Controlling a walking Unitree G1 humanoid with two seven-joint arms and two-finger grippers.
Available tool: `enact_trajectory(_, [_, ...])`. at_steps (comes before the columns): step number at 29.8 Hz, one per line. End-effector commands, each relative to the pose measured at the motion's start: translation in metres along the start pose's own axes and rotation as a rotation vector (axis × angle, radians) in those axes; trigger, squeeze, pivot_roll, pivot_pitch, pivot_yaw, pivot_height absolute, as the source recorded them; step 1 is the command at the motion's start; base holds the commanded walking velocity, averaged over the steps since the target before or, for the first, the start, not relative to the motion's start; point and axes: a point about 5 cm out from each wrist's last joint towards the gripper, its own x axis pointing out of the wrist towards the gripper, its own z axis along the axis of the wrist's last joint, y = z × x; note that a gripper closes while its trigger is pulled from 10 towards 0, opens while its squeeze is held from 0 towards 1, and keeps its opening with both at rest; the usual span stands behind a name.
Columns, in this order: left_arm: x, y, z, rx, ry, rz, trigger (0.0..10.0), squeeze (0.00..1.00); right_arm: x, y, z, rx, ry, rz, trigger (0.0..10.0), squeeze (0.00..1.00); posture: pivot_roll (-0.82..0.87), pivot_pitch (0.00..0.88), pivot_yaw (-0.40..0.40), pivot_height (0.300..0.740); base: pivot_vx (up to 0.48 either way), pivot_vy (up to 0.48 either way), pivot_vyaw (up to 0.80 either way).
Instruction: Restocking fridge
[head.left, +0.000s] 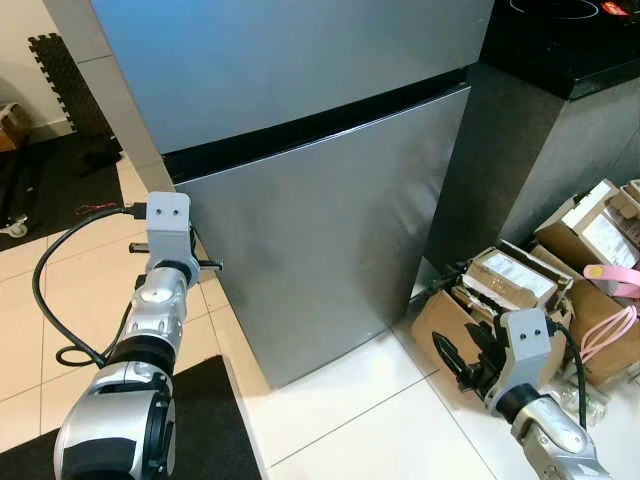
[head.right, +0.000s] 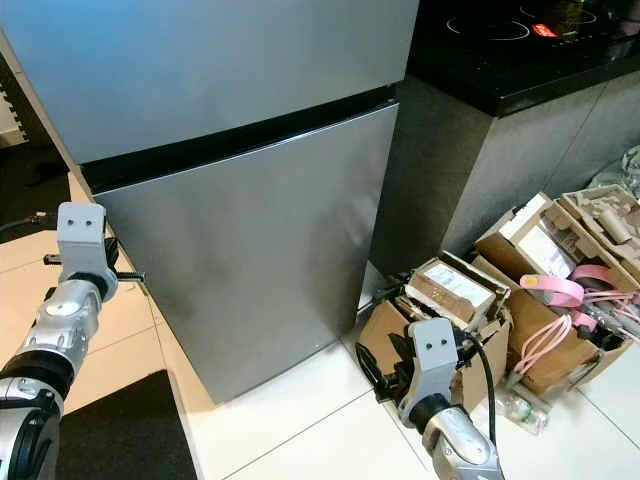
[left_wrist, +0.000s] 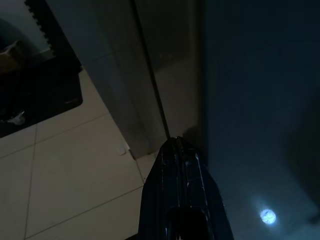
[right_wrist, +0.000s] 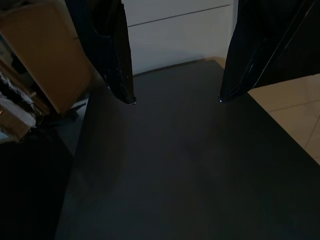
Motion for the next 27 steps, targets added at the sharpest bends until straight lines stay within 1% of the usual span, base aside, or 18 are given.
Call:
enact_trajectory(1, [-0.006, -0.021, -0.019, -0.019, 0.034, -0.065, 10.0, 0.0, -0.004, 0.0, -0.003, 0.027, 0.008, -0.011, 10.0, 0.0, -0.06, 0.25, 0.064, 0.74, 0.0, 0.0, 0.0])
enact_trajectory(3, [-0.011, -0.034, -0.032, -0.027, 0.064, -0.098, 10.0, 0.0, -0.004, 0.001, -0.003, 0.029, 0.009, -0.012, 10.0, 0.0, -0.06, 0.245, 0.062, 0.74, 0.0, 0.0, 0.0])
enact_trajectory(5, [-0.012, -0.041, -0.036, -0.031, 0.081, -0.139, 10.0, 0.0, -0.003, 0.001, -0.002, 0.028, 0.008, -0.011, 10.0, 0.0, -0.06, 0.243, 0.061, 0.74, 0.0, 0.0, 0.0])
enact_trajectory(6, [-0.012, -0.041, -0.036, -0.031, 0.081, -0.139, 10.0, 0.0, -0.003, 0.001, -0.002, 0.028, 0.008, -0.011, 10.0, 0.0, -0.06, 0.243, 0.061, 0.74, 0.0, 0.0, 0.0])
enact_trajectory(8, [-0.01, -0.049, -0.032, -0.027, 0.082, -0.201, 10.0, 0.0, -0.002, 0.0, -0.001, 0.025, 0.006, -0.009, 10.0, 0.0, -0.06, 0.24, 0.062, 0.74, 0.0, 0.0, 0.0])
enact_trajectory(9, [-0.01, -0.049, -0.032, -0.027, 0.082, -0.201, 10.0, 0.0, -0.002, 0.0, -0.001, 0.025, 0.006, -0.009, 10.0, 0.0, -0.06, 0.24, 0.062, 0.74, 0.0, 0.0, 0.0])
enact_trajectory(10, [-0.008, -0.057, -0.028, -0.02, 0.073, -0.278, 10.0, 0.0, -0.001, -0.001, 0.0, 0.022, 0.003, -0.011, 10.0, 0.0, -0.07, 0.238, 0.064, 0.74, 0.0, 0.0, 0.0])
enact_trajectory(11, [-0.008, -0.058, -0.026, -0.004, 0.069, -0.292, 10.0, 0.0, -0.001, -0.001, 0.001, 0.022, 0.001, -0.013, 10.0, 0.0, -0.07, 0.238, 0.064, 0.74, 0.0, 0.0, 0.0])
enact_trajectory(13, [-0.008, -0.058, -0.026, -0.004, 0.069, -0.292, 10.0, 0.0, -0.001, -0.001, 0.001, 0.022, 0.001, -0.013, 10.0, 0.0, -0.07, 0.238, 0.064, 0.74, 0.0, 0.0, 0.0])
enact_trajectory(15, [-0.006, -0.057, -0.024, 0.003, 0.065, -0.284, 10.0, 0.0, -0.001, -0.002, 0.001, 0.021, -0.001, -0.016, 10.0, 0.0, -0.07, 0.237, 0.066, 0.74, 0.0, 0.0, 0.0])
enact_trajectory(16, [-0.003, -0.044, -0.018, 0.008, 0.057, -0.209, 10.0, 0.0, -0.002, -0.003, 0.002, 0.021, -0.008, -0.024, 10.0, 0.0, -0.07, 0.237, 0.071, 0.74, 0.0, 0.0, 0.0])
enact_trajectory(17, [-0.001, -0.039, -0.015, 0.009, 0.053, -0.182, 10.0, 0.0, -0.002, -0.003, 0.003, 0.021, -0.011, -0.027, 10.0, 0.0, -0.07, 0.237, 0.071, 0.74, 0.0, 0.0, 0.0])
enact_trajectory(18, [0.0, -0.035, -0.012, 0.011, 0.044, -0.166, 10.0, 0.0, -0.002, -0.003, 0.003, 0.021, -0.013, -0.03, 10.0, 0.0, -0.07, 0.237, 0.071, 0.74, 0.0, 0.0, 0.0])
enact_trajectory(19, [0.0, -0.035, -0.012, 0.011, 0.044, -0.166, 10.0, 0.0, -0.002, -0.003, 0.003, 0.021, -0.013, -0.03, 10.0, 0.0, -0.07, 0.237, 0.071, 0.74, 0.0, 0.0, 0.0])
enact_trajectory(22, [0.003, -0.023, -0.003, 0.026, 0.019, -0.126, 10.0, 0.0, -0.002, -0.004, 0.003, 0.021, -0.015, -0.034, 10.0, 0.0, -0.07, 0.238, 0.073, 0.74, 0.0, 0.0, 0.0])
enact_trajectory(24, [0.003, -0.021, -0.002, 0.029, 0.015, -0.118, 10.0, 0.0, -0.003, -0.004, 0.003, 0.022, -0.016, -0.034, 10.0, 0.0, -0.07, 0.238, 0.073, 0.74, 0.0, 0.0, 0.0])
enact_trajectory(26, [0.004, -0.007, 0.004, 0.04, 0.005, -0.06, 10.0, 0.0, -0.002, -0.004, 0.003, 0.024, -0.017, -0.035, 10.0, 0.0, -0.07, 0.237, 0.072, 0.74, 0.0, 0.0, 0.0])
enact_trajectory(27, [0.004, -0.007, 0.004, 0.04, 0.005, -0.06, 10.0, 0.0, -0.002, -0.004, 0.003, 0.024, -0.017, -0.035, 10.0, 0.0, -0.07, 0.237, 0.072, 0.74, 0.0, 0.0, 0.0])
